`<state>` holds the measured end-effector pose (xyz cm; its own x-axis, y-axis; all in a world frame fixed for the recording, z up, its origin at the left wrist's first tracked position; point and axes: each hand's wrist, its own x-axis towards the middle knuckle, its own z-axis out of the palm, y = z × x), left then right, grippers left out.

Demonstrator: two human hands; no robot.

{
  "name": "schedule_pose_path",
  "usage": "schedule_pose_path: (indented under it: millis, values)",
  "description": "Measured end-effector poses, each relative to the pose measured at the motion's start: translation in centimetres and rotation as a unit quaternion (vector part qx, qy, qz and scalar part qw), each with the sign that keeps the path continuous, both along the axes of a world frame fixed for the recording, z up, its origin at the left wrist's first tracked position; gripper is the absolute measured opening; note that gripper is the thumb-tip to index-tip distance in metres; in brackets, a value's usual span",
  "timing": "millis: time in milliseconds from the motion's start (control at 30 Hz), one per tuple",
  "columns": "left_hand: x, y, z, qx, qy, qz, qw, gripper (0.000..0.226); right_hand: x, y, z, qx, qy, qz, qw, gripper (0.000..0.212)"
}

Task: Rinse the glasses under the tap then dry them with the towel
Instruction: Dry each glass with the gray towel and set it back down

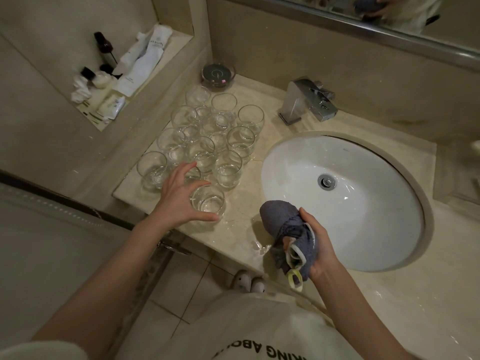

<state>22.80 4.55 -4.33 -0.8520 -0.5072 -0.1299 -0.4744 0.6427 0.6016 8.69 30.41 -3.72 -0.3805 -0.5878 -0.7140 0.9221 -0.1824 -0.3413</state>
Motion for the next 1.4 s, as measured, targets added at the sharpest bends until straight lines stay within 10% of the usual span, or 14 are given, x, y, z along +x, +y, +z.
schedule_pose_path:
  millis: [233,500,1067,1200,1400]
  values:
    - [-0.7,0.6,-0.2,-0.026,0.019,0.028,0.999,0.097,0.4,0.0,-0.1,-0.013,-0.006,-0.024,1.000,0.061]
    - [-1.7,1.0,-0.2,-0.063,-0.005,0.060,0.996,0.104,0.5,0.2,-0.7,-0.017,-0.001,0.001,1.000,0.105]
    - [-2.2,2.1,0.6,-0.090,0.016,0.056,0.994,0.088,0.6,0.4,0.9,0.008,0.006,-0.026,1.000,0.034]
    - [-3.0,3.3,2.0,-0.055,0.158,0.025,0.986,0.052,0.3,0.8,1.8,0.027,0.040,-0.043,0.998,0.048]
    - [-5.4,7.3,3.1,0.124,0.139,0.010,0.982,0.003,-1.3,2.1,4.2,0.060,0.127,-0.117,0.983,0.035]
